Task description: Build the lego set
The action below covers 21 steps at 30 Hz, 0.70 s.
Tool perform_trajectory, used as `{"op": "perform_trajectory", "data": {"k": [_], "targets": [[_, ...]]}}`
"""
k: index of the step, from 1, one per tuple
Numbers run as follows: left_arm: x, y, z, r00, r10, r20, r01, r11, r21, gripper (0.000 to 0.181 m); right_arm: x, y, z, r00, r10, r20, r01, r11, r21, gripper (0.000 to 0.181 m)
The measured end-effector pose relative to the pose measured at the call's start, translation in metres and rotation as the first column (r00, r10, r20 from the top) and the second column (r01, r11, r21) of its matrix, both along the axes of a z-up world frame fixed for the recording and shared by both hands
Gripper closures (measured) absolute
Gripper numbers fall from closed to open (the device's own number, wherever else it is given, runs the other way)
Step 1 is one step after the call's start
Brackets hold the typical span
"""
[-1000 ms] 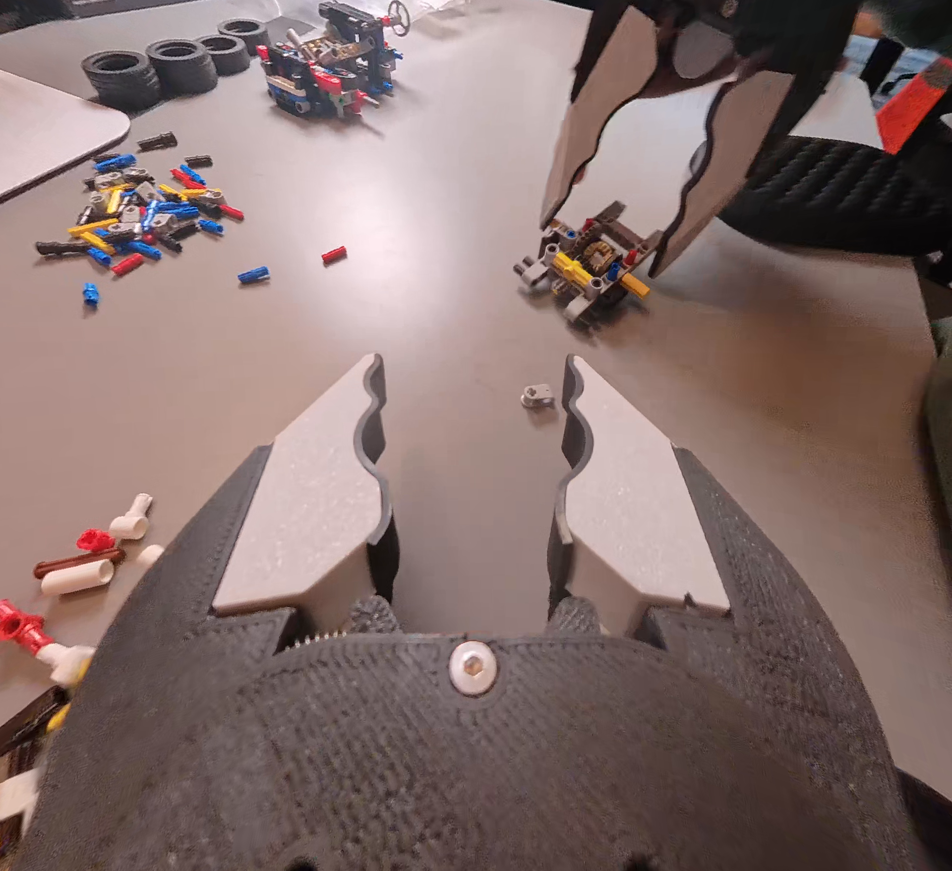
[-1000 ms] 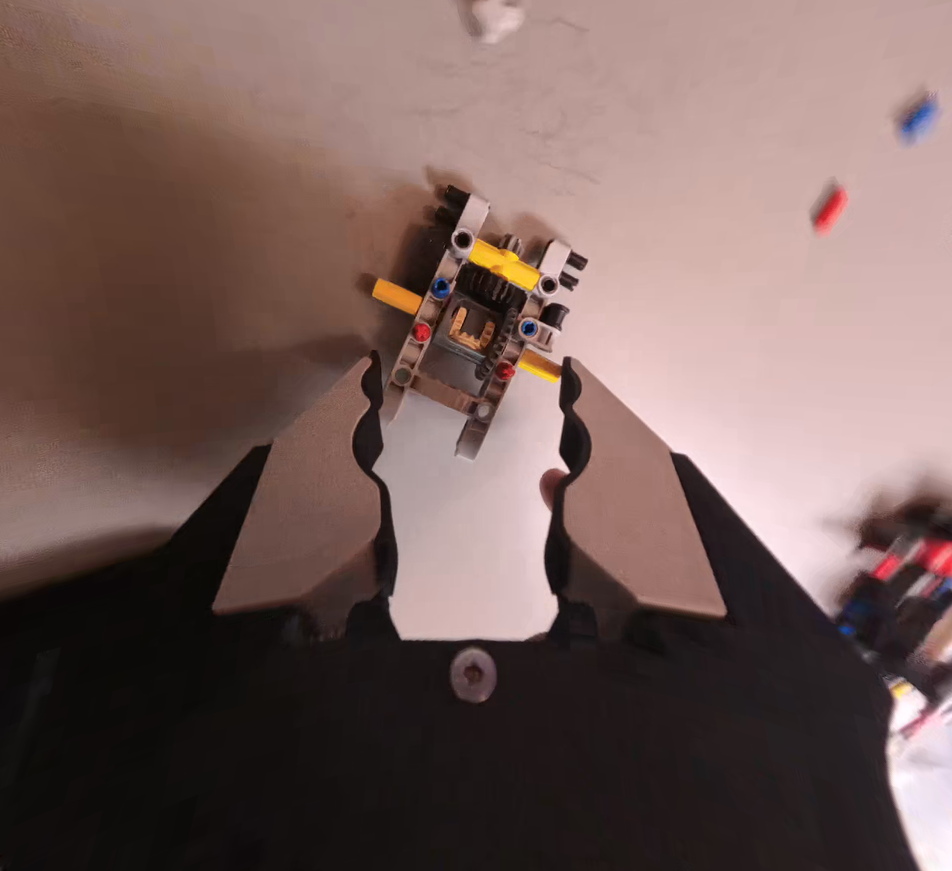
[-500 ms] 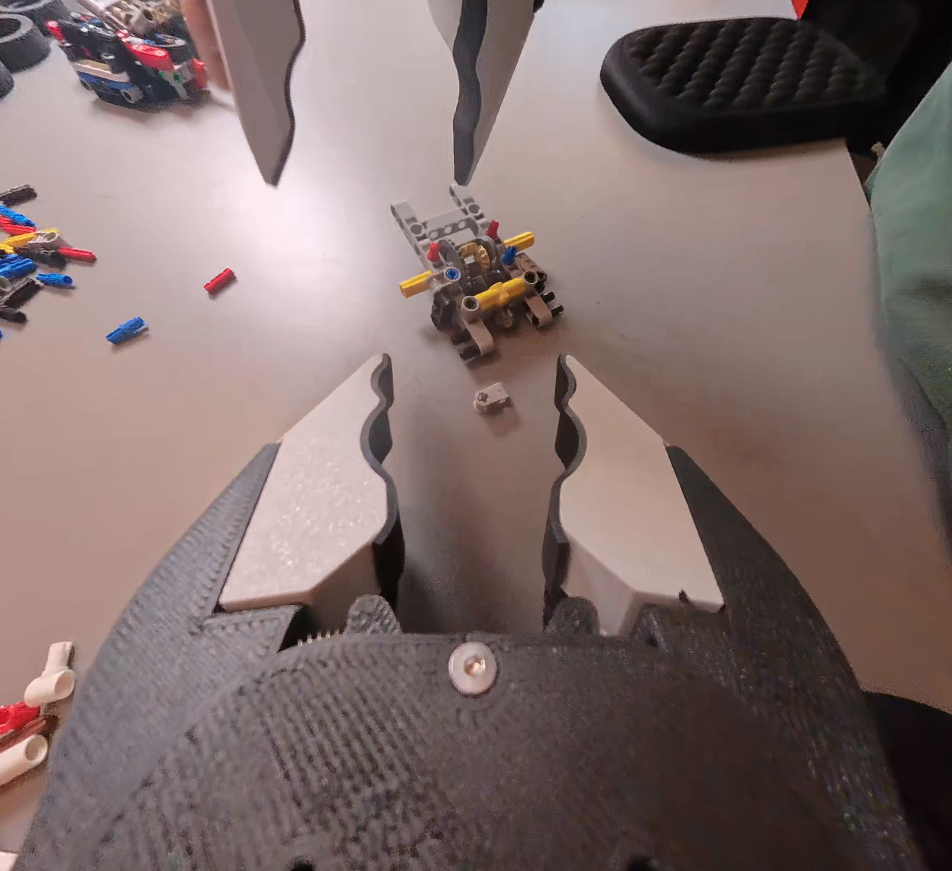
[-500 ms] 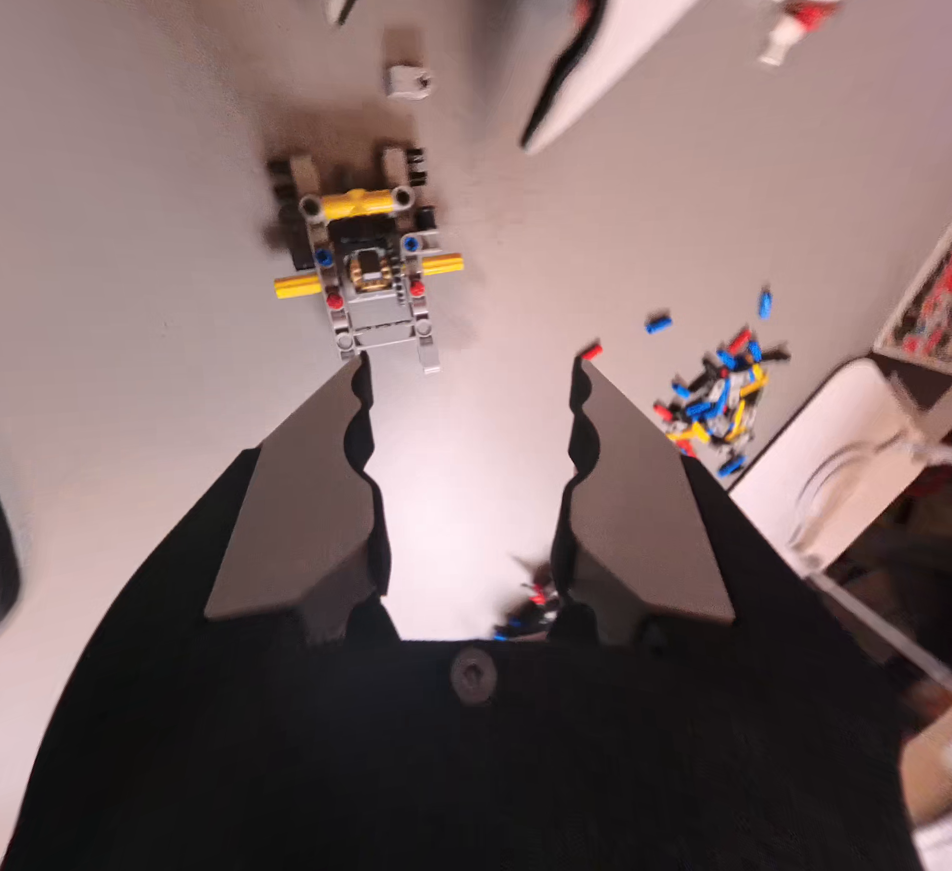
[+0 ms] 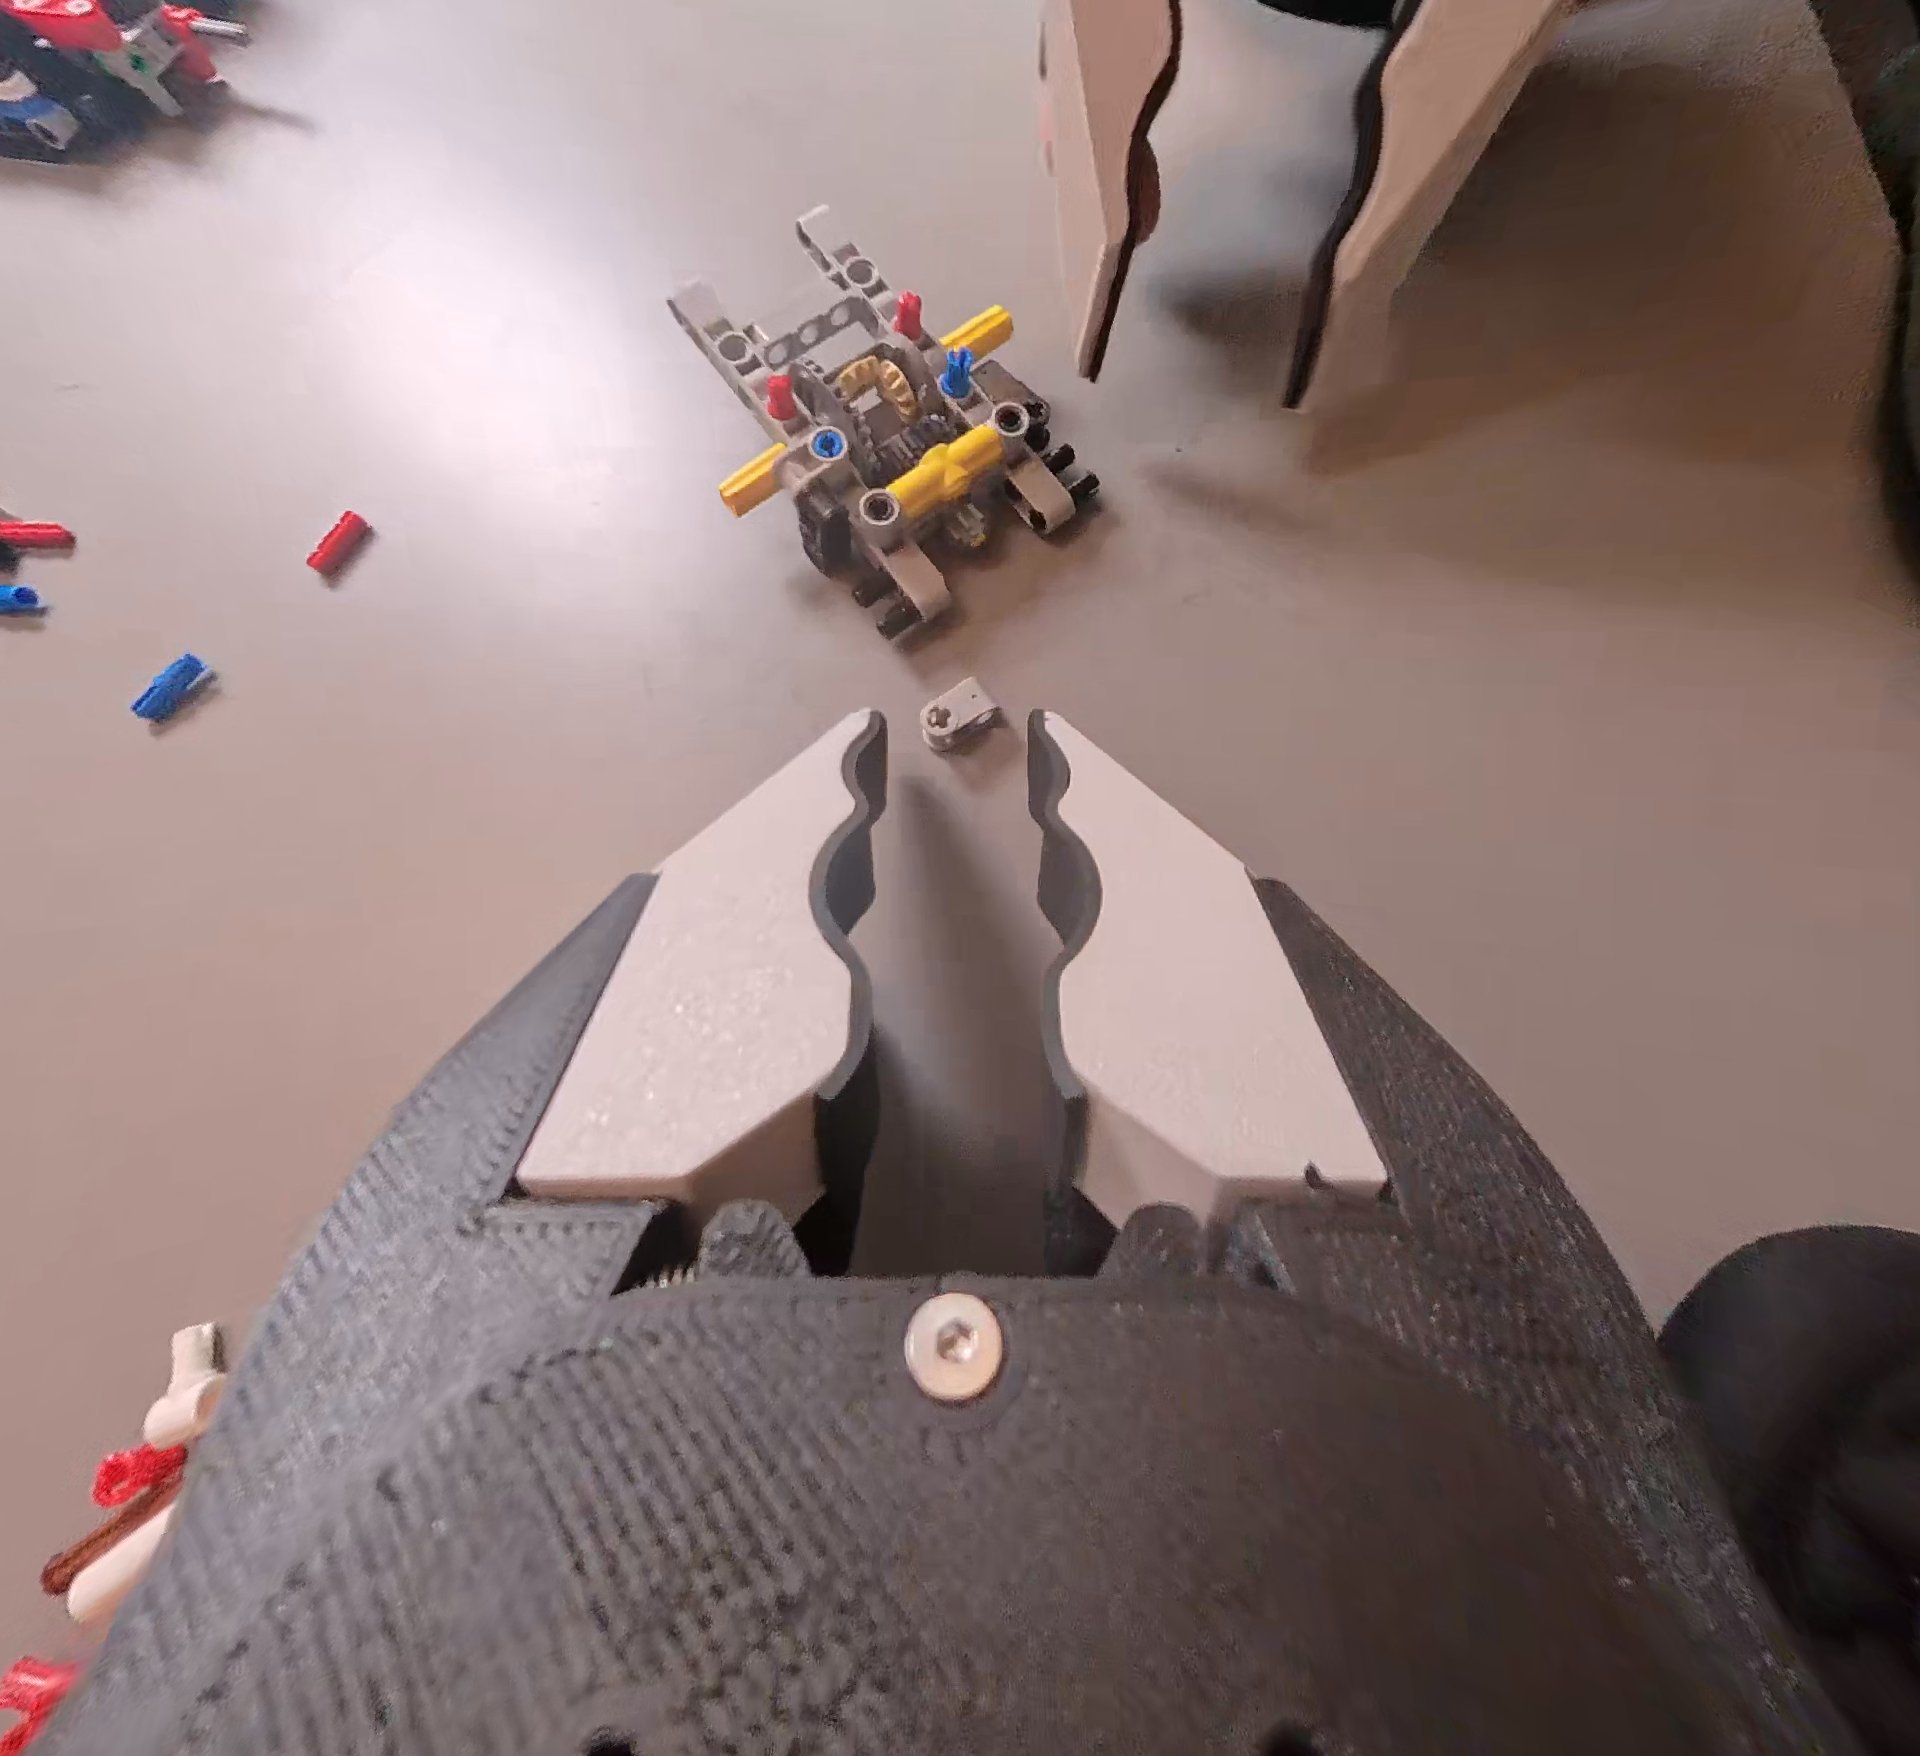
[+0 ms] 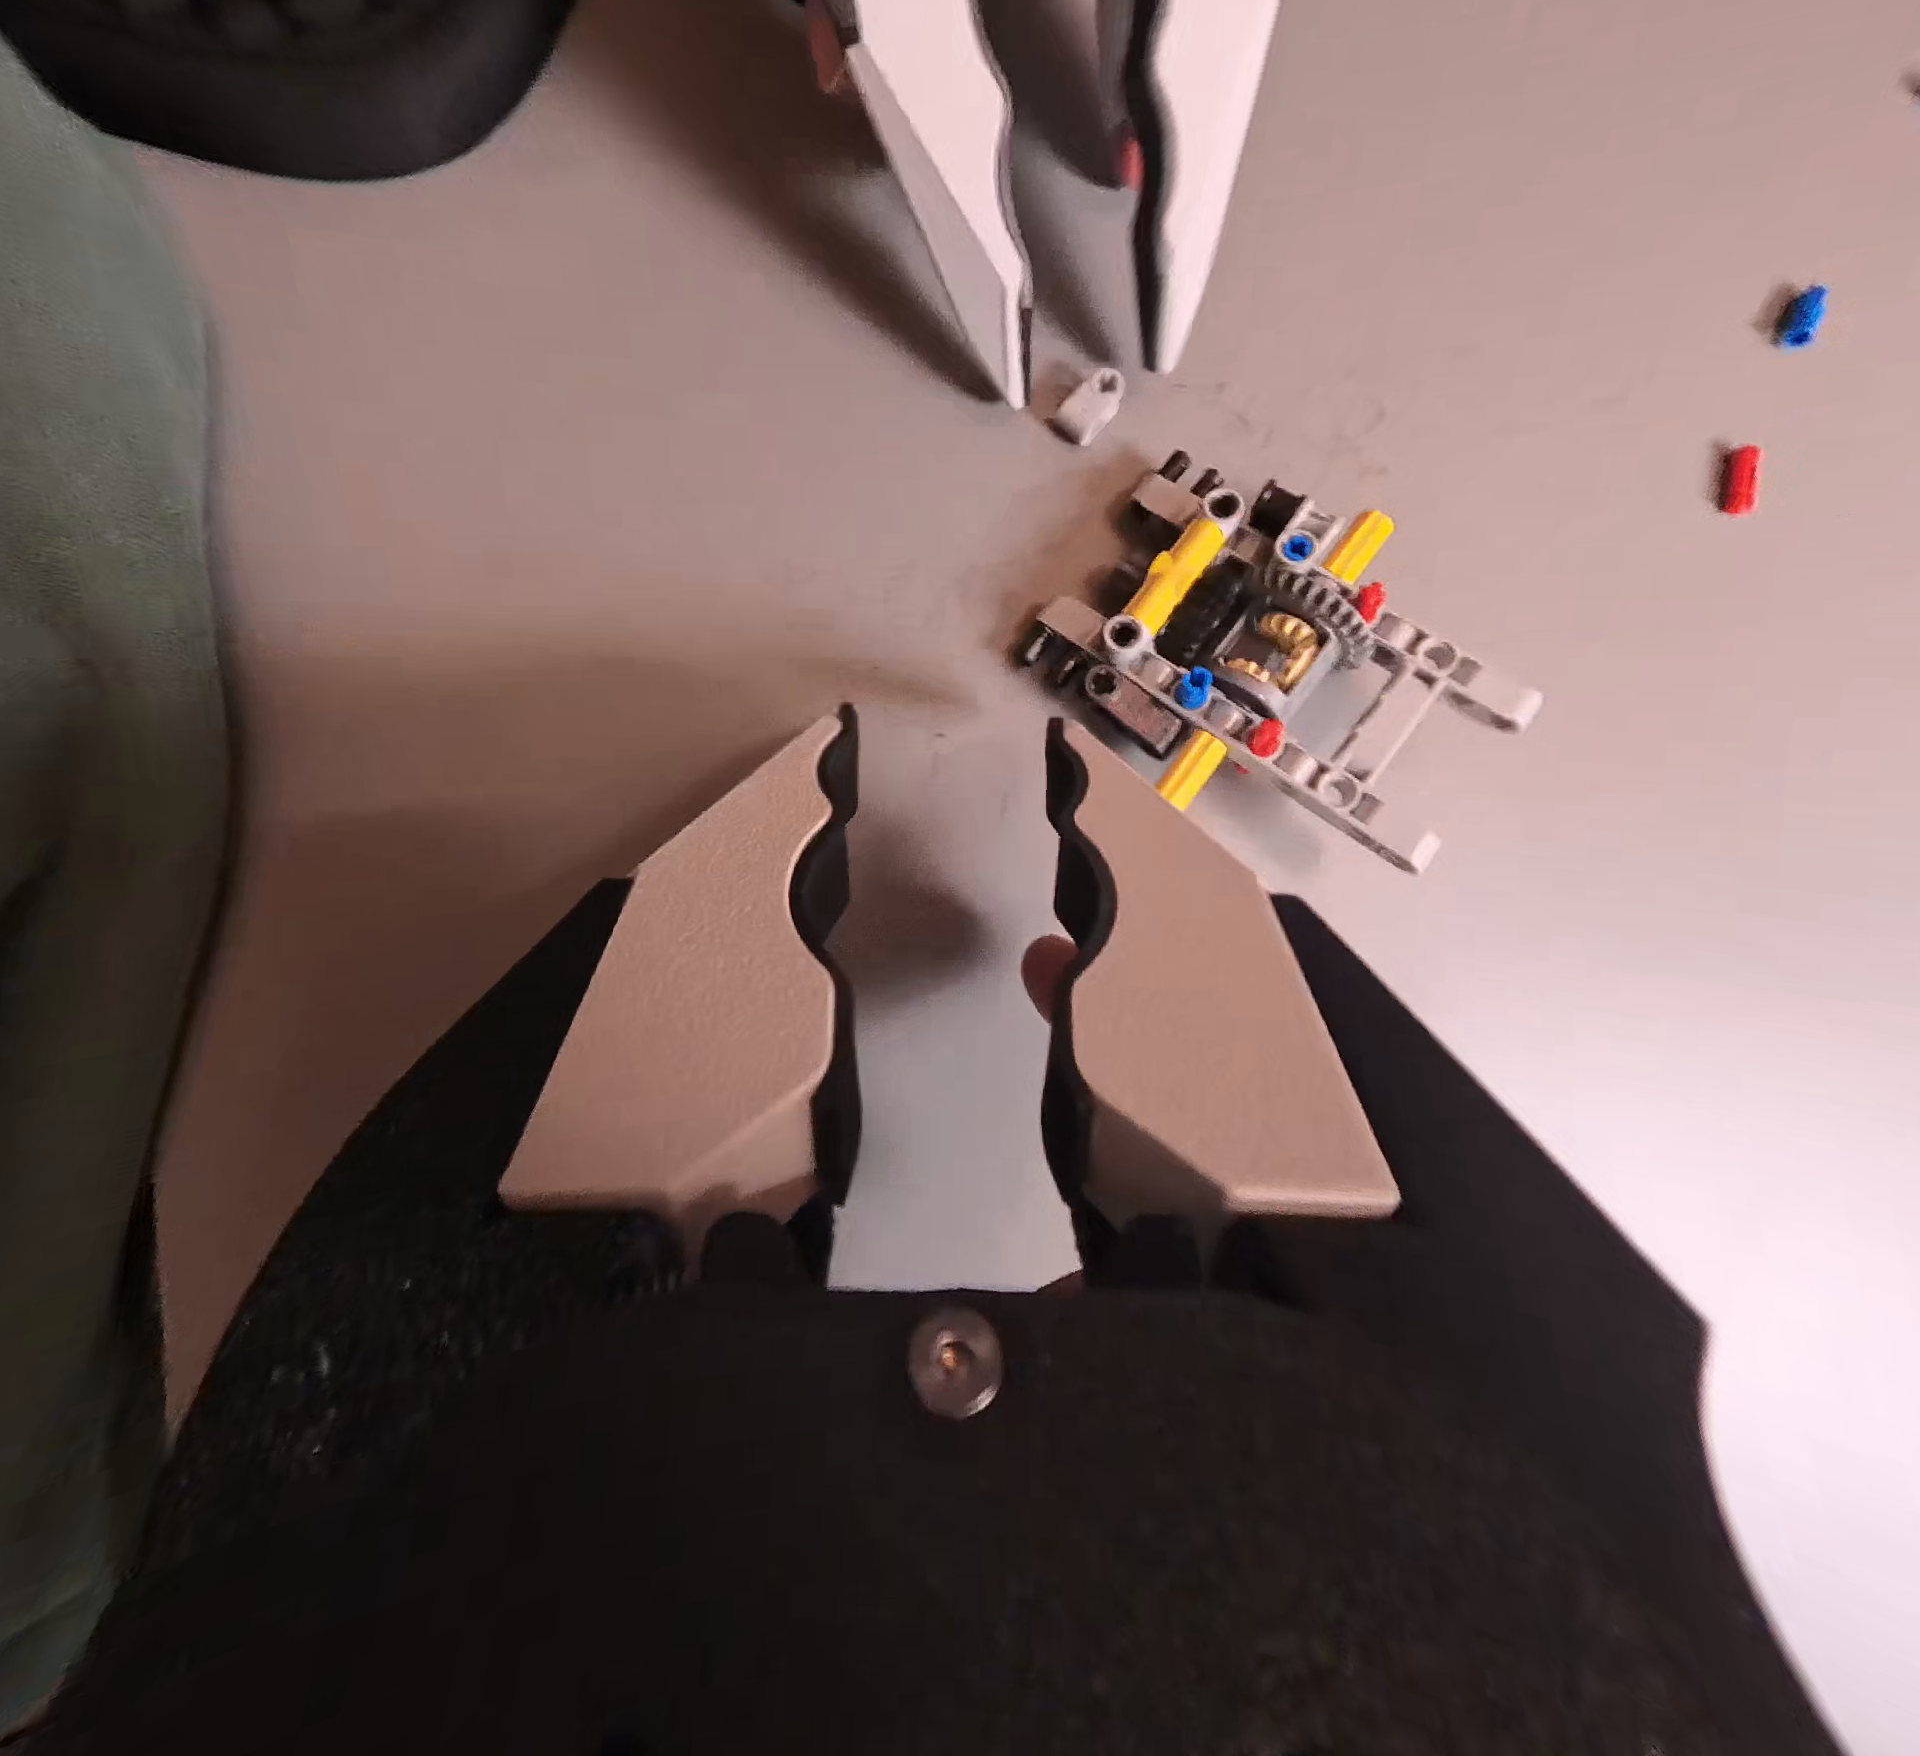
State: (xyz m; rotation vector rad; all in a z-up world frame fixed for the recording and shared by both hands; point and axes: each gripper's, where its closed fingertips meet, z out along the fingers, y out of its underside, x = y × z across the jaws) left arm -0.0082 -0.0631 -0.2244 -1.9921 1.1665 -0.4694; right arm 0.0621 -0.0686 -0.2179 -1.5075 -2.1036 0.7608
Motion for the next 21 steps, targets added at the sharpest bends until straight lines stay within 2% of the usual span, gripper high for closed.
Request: {"op": "perform_trajectory", "data": {"k": [3, 7, 10, 13, 15, 17, 21], "targets": [[0.006, 0.000, -0.003, 1.000, -0.009, -0.017, 0.009, 1.000, 0.004, 0.167, -0.002, 0.009, -0.004, 0.999, -0.041, 0.007, 0.041, 0.999, 0.019, 0.149], [0.012, 0.001, -0.001, 1.000, 0.010, -0.020, -0.010, 1.000, 0.025, 0.168, -0.010, 0.033, -0.005, 0.997, -0.075, -0.016, 0.077, 0.992, 0.102, 0.152], [0.020, -0.003, 0.009, 0.997, 0.018, 0.073, -0.019, 1.000, 0.014, 0.168, -0.011, 0.047, 0.002, 0.996, -0.072, -0.055, 0.079, 0.985, 0.154, 0.152], [0.029, -0.006, 0.027, 0.973, 0.011, 0.231, -0.008, 1.000, -0.012, 0.168, -0.018, 0.035, 0.028, 0.977, 0.014, -0.211, 0.016, 0.990, 0.140, 0.153], [0.038, -0.010, 0.045, 0.926, -0.018, 0.376, 0.036, 0.998, -0.042, 0.168, -0.023, 0.018, 0.049, 0.931, 0.098, -0.352, -0.046, 0.987, 0.155, 0.156], [0.046, -0.015, 0.065, 0.843, -0.044, 0.535, 0.107, 0.990, -0.088, 0.168, -0.024, -0.003, 0.066, 0.865, 0.197, -0.461, -0.125, 0.975, 0.181, 0.161], [0.053, -0.023, 0.094, 0.670, -0.063, 0.739, 0.251, 0.957, -0.146, 0.168, -0.024, -0.019, 0.083, 0.800, 0.299, -0.521, -0.186, 0.948, 0.259, 0.161]]}}
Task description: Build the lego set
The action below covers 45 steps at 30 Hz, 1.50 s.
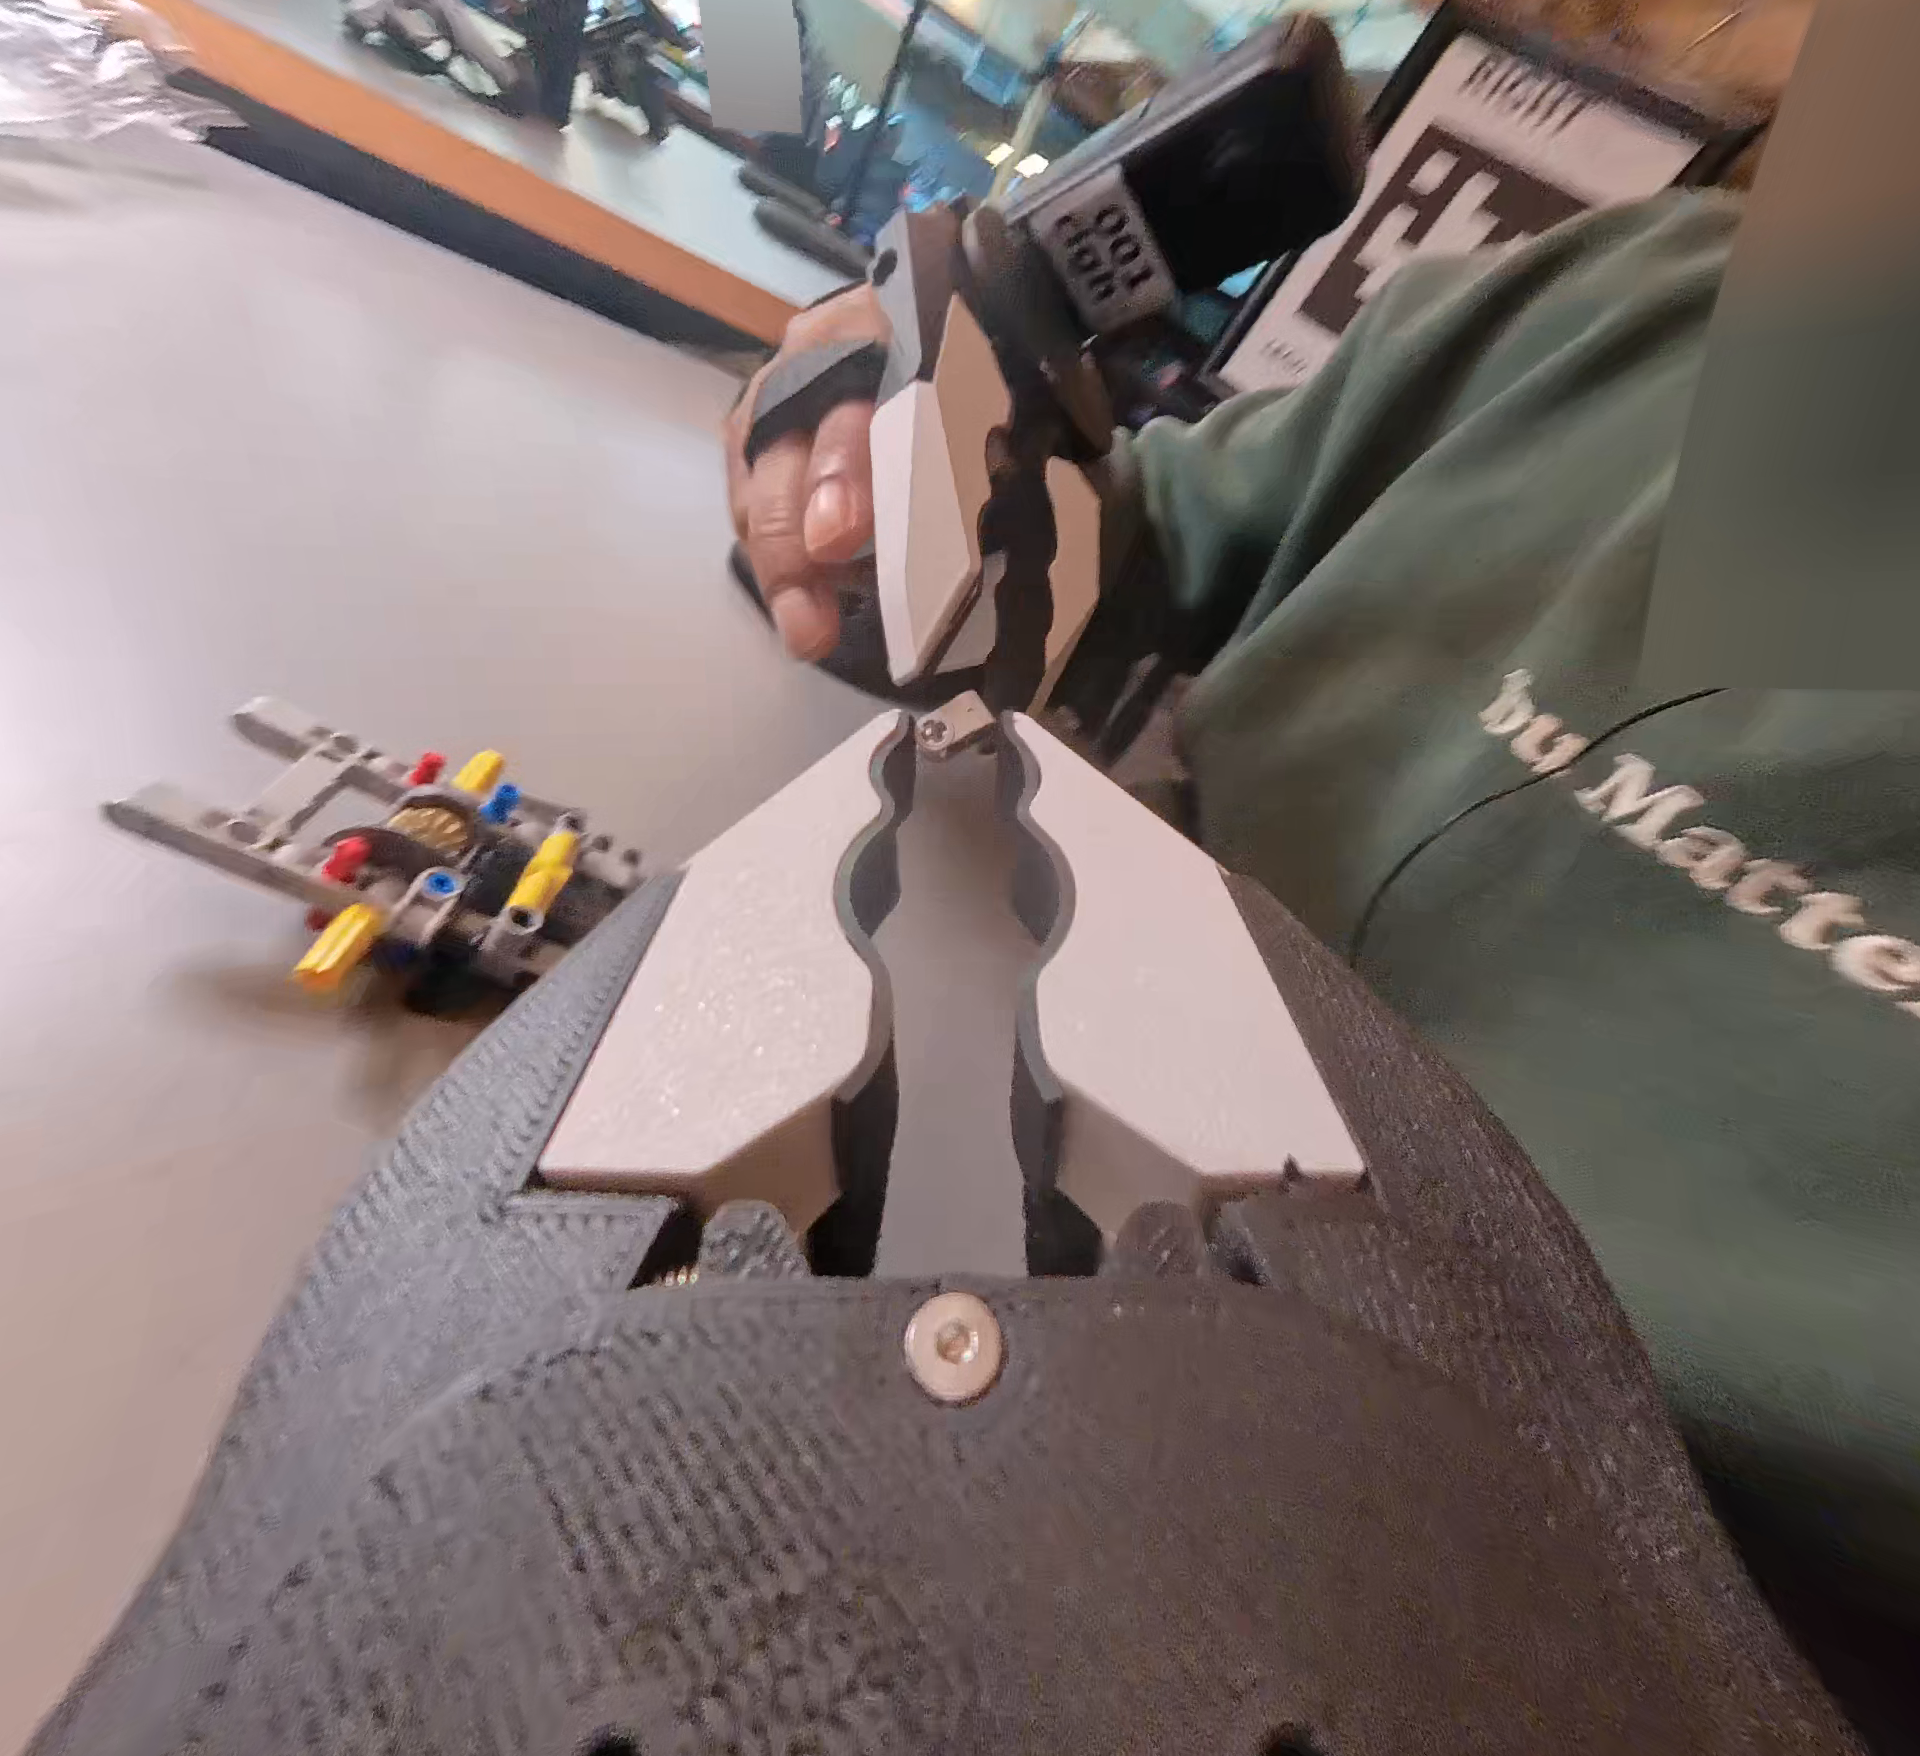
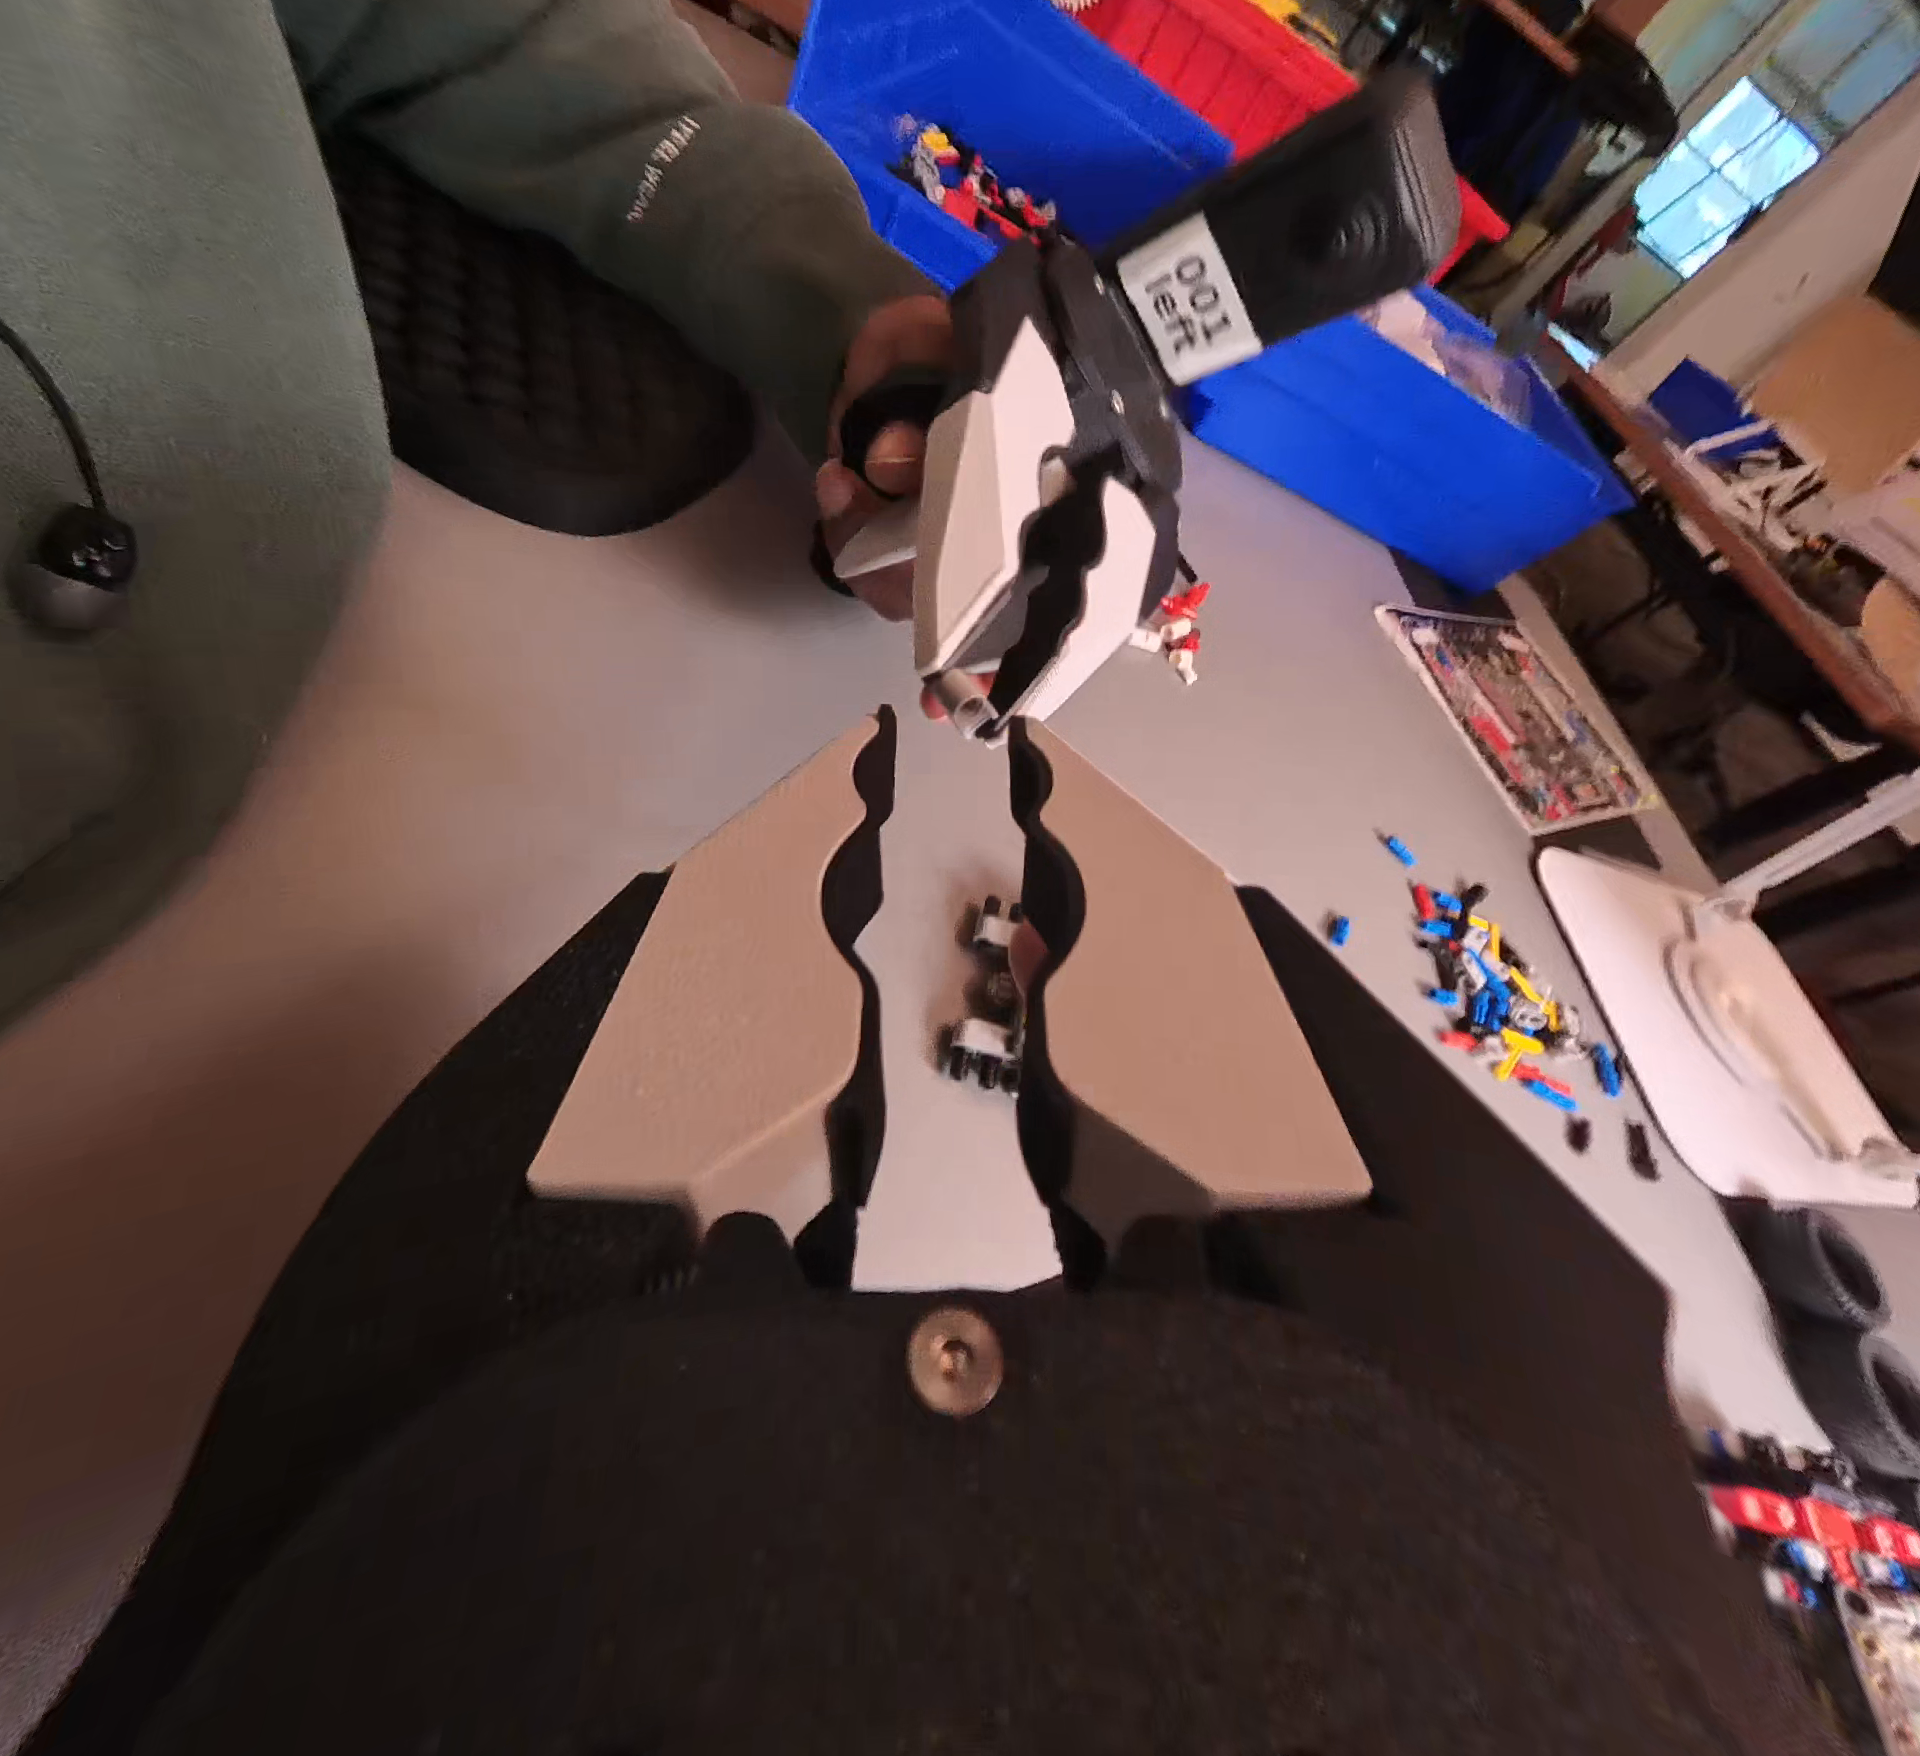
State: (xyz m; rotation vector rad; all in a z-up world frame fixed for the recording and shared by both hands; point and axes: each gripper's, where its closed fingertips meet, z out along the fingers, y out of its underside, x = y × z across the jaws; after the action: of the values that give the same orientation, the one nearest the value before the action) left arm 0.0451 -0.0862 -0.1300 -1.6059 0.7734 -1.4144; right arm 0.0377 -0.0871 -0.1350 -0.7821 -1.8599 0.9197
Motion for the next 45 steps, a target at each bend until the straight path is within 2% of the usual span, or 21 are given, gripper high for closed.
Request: {"op": "perform_trajectory", "data": {"k": [6, 10, 14, 19, 22, 26, 30, 39, 45], "targets": [[0.006, -0.005, 0.012, 0.986, -0.104, 0.127, 0.114, 0.991, -0.071, 0.168, -0.001, -0.006, 0.014, 0.997, 0.047, -0.061, -0.047, 0.999, 0.009, 0.173], [0.007, -0.003, 0.007, 0.989, -0.098, 0.111, 0.109, 0.990, -0.093, 0.168, 0.001, -0.004, 0.010, 0.998, 0.038, -0.044, -0.039, 0.999, -0.016, 0.175], [0.000, 0.001, 0.004, 0.996, -0.042, 0.080, 0.048, 0.996, -0.076, 0.169, 0.003, -0.001, 0.010, 0.999, 0.038, -0.031, -0.042, 0.989, -0.145, 0.175], [-0.001, 0.001, 0.001, 1.000, 0.016, 0.025, -0.016, 1.000, -0.019, 0.157, -0.001, 0.001, 0.016, 0.997, 0.024, -0.071, -0.045, 0.951, -0.305, 0.175], [0.000, 0.006, -0.003, 0.992, 0.101, -0.070, -0.095, 0.991, 0.091, 0.159, -0.004, 0.006, 0.010, 0.999, 0.001, -0.044, -0.015, 0.946, -0.325, 0.175], [0.000, 0.012, -0.012, 0.953, 0.217, -0.213, -0.166, 0.958, 0.233, 0.166, -0.009, 0.014, 0.003, 0.999, -0.032, 0.027, 0.040, 0.910, -0.412, 0.175], [-0.002, 0.017, -0.016, 0.927, 0.277, -0.254, -0.204, 0.938, 0.279, 0.175, -0.012, 0.014, 0.001, 0.998, -0.030, 0.054, 0.052, 0.882, -0.469, 0.175], [-0.001, 0.016, -0.005, 0.961, 0.247, -0.127, -0.210, 0.945, 0.251, 0.176, -0.014, 0.012, 0.011, 1.000, -0.009, 0.025, 0.023, 0.777, -0.629, 0.175], [-0.003, 0.015, 0.007, 0.969, 0.244, -0.030, -0.227, 0.935, 0.271, 0.176, -0.016, 0.012, 0.023, 1.000, 0.003, -0.014, -0.013, 0.651, -0.759, 0.175]]}}
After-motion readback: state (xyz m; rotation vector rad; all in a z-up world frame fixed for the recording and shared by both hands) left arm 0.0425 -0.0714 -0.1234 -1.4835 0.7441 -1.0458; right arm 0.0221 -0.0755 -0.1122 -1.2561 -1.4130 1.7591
